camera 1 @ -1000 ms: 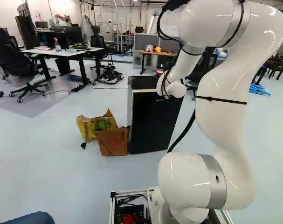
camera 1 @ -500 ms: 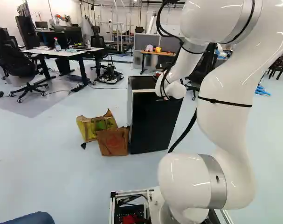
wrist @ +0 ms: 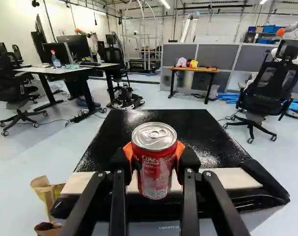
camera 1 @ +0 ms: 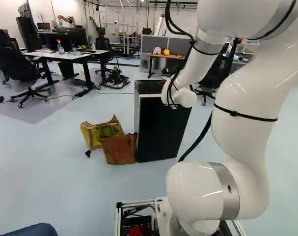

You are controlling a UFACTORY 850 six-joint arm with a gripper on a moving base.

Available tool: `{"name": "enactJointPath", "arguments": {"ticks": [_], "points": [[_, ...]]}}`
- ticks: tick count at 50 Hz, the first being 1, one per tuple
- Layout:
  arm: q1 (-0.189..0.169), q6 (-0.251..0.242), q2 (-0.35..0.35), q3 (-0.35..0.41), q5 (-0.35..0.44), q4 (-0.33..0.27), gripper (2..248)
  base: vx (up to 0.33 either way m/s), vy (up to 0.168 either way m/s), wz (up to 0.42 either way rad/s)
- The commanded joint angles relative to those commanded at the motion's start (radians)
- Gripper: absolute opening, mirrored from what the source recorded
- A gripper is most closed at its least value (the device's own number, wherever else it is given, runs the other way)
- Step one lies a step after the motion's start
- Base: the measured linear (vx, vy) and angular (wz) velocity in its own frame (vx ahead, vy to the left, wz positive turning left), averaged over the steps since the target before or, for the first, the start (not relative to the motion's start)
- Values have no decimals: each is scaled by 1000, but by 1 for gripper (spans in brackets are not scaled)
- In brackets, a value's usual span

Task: Grab a drink from the fridge

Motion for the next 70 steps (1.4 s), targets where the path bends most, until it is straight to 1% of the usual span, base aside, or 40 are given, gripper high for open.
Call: {"name": "enactJointPath", "arguments": {"ticks": [24, 40, 55, 70], "points": [[58, -26, 189, 214, -38, 77, 100, 0, 0, 0], [91, -40, 296, 335, -60, 121, 100, 0, 0, 0], [115, -51, 373, 422, -76, 153, 100, 0, 0, 0], [132, -58, 428, 483, -87, 175, 100, 0, 0, 0]]}}
